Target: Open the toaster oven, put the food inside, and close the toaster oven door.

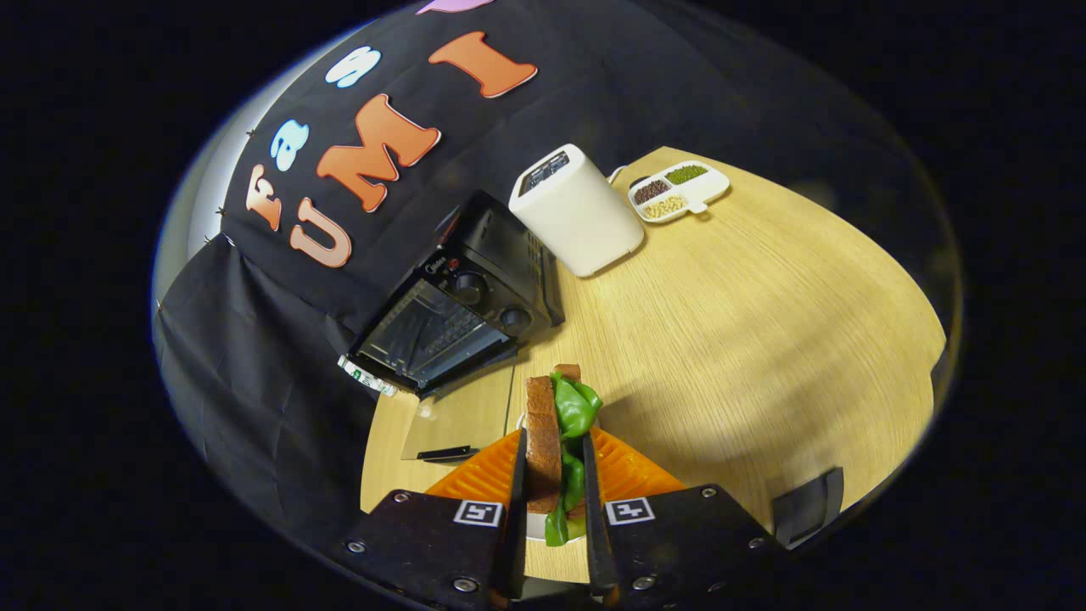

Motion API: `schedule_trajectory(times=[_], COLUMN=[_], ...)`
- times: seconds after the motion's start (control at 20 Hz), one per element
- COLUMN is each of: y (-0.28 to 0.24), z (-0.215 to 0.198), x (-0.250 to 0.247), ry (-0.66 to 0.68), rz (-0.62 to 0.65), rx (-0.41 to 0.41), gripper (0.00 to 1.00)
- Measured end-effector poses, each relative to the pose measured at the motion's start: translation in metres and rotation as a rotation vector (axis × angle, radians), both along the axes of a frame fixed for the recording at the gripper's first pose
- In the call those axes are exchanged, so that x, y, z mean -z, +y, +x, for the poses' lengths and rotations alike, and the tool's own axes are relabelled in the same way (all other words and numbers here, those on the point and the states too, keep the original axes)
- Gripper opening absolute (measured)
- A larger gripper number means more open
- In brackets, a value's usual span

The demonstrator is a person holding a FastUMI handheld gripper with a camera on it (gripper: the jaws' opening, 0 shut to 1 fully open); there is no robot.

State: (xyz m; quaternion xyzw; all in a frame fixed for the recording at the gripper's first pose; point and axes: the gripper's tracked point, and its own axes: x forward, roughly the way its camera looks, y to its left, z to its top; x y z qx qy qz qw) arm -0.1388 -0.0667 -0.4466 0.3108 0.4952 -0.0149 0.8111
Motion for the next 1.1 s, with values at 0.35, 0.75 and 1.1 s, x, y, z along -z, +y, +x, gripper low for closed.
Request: schedule_trajectory(times=[0.35,0.75,1.1], y=[0.045,0.126,0.168], z=[0.042,0.095,0.135], x=[-0.031,-0.018,0.010], ry=[-0.126,-0.184,-0.210], rz=[0.051,0.139,0.182], rx=[0.006,0.008,0.076], gripper=[0.30,0.30,0.30])
